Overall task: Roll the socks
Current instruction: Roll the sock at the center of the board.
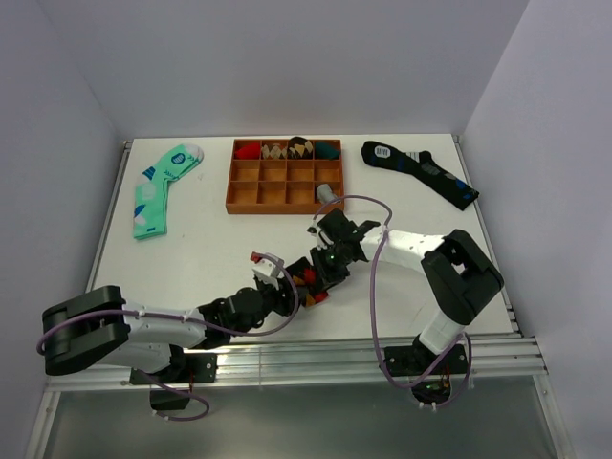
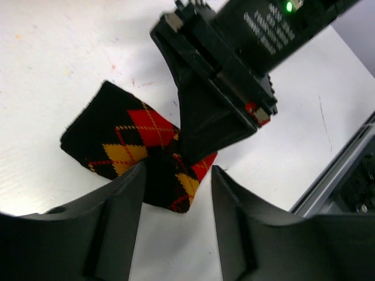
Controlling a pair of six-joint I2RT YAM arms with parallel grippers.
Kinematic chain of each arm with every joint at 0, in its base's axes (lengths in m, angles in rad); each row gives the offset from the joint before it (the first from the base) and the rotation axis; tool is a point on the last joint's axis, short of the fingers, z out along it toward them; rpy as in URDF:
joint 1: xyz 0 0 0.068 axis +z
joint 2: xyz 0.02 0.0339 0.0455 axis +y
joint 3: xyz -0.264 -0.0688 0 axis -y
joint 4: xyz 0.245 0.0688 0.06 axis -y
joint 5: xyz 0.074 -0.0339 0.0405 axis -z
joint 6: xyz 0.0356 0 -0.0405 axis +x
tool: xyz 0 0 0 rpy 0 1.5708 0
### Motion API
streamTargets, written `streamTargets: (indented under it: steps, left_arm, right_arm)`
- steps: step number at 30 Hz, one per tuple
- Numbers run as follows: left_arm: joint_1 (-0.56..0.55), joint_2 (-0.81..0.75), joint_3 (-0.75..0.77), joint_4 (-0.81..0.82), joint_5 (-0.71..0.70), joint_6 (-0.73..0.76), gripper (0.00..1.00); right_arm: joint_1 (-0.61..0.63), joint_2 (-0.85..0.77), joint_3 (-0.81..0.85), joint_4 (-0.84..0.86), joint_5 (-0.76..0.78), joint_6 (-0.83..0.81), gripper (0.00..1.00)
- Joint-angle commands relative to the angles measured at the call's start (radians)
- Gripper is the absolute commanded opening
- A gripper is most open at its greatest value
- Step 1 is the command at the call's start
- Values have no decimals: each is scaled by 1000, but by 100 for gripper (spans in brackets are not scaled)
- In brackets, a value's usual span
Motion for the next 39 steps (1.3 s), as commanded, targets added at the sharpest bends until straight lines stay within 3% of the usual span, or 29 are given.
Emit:
streamTargets:
  steps: [1, 8, 39]
  left_arm:
    - [-7, 38, 9, 61, 71, 37, 56]
    - [-20, 66, -1, 57, 48, 20, 65]
    - [-29, 261, 84, 119, 115, 95, 64]
  right_arm:
    - [-17, 19, 28, -60, 24, -37, 3]
    - [-25, 25, 33, -54, 18, -46, 3]
    - [-48, 31, 15, -31, -40, -63, 1]
